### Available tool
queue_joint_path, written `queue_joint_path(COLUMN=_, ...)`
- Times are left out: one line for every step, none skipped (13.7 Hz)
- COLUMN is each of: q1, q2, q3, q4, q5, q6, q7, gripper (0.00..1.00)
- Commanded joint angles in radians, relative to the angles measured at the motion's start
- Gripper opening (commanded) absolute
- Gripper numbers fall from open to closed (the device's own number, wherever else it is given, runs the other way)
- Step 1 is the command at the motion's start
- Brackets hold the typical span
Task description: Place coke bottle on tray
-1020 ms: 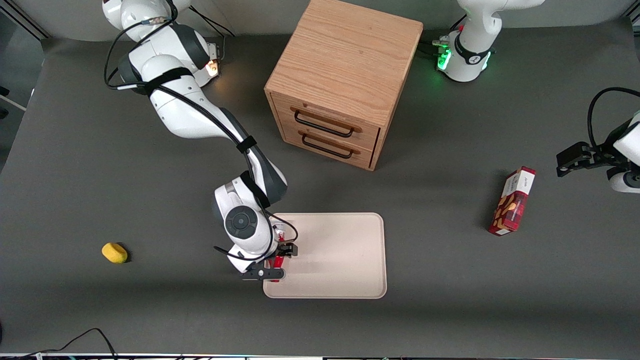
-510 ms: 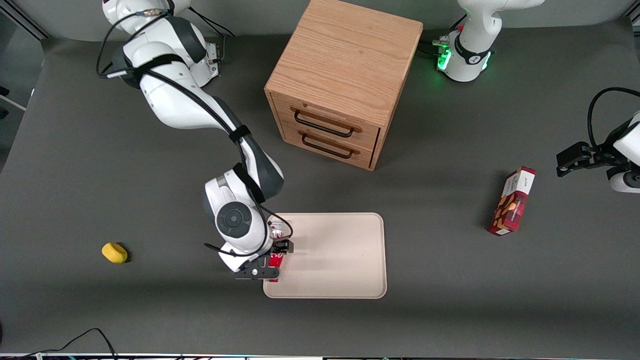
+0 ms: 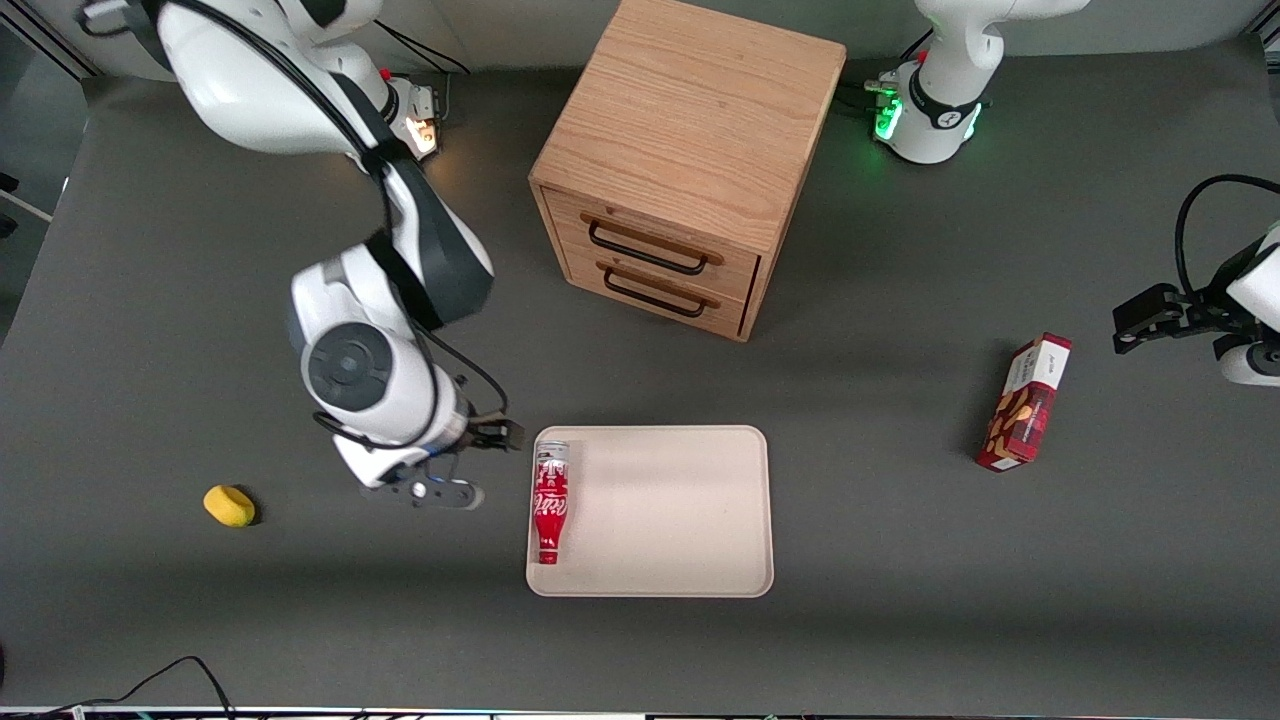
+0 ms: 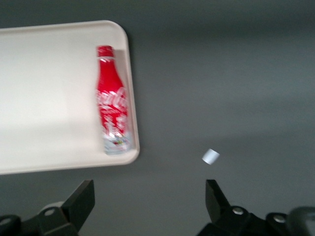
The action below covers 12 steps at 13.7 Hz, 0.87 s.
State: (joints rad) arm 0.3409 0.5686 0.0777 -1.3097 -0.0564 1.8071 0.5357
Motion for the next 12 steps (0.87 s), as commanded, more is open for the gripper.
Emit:
queue_joint_path(q1=-0.058, q2=-0.247, q3=0.010, q4=-0.299, q5=0.032, q6=0.028, q7=-0.071, gripper=1.00)
queue_joint_path(q1=-0.078, q2=-0.307, q3=0.007, q4=-0.357, q5=0.035, q6=0.028, q7=-0.106, gripper=1.00)
queue_joint_path(q1=-0.088, q2=-0.375, q3=-0.004, q4=-0.422, q5=0.053, q6=0.028, q7=-0.149, gripper=1.00)
queue_joint_path(q1=-0.092, q2=-0.442, q3=-0.038, q4=-0.478, q5=0.062, q6=0.025, q7=-0.192, gripper=1.00)
queue_joint_path(q1=-0.089, q2=-0.510, q3=-0.079, q4=-0.538, q5=0.064, q6=0.023, q7=-0.244, gripper=1.00)
queue_joint_path(q1=-0.089, q2=-0.576, q3=-0.110, q4=-0.596, q5=0.064, q6=0.023, q7=-0.291, gripper=1.00)
queue_joint_path(q1=-0.088, q2=-0.643, q3=-0.140, q4=-0.650, q5=0.063, q6=0.020, q7=-0.327, gripper=1.00)
queue_joint_path(q1=-0.088, q2=-0.708, q3=-0.159, q4=-0.705, q5=0.061, q6=0.020, q7=-0.335, gripper=1.00)
queue_joint_path(q1=-0.091, q2=-0.761, q3=-0.162, q4=-0.748, q5=0.050, q6=0.020, q7=-0.335, gripper=1.00)
queue_joint_path(q1=-0.092, q2=-0.804, q3=-0.185, q4=-0.773, q5=0.049, q6=0.017, q7=-0.351, gripper=1.00)
queue_joint_path(q1=-0.085, q2=-0.822, q3=-0.219, q4=-0.767, q5=0.047, q6=-0.029, q7=-0.409, gripper=1.00)
queue_joint_path(q1=-0.092, q2=-0.829, q3=-0.228, q4=-0.746, q5=0.047, q6=-0.078, q7=-0.457, gripper=1.00)
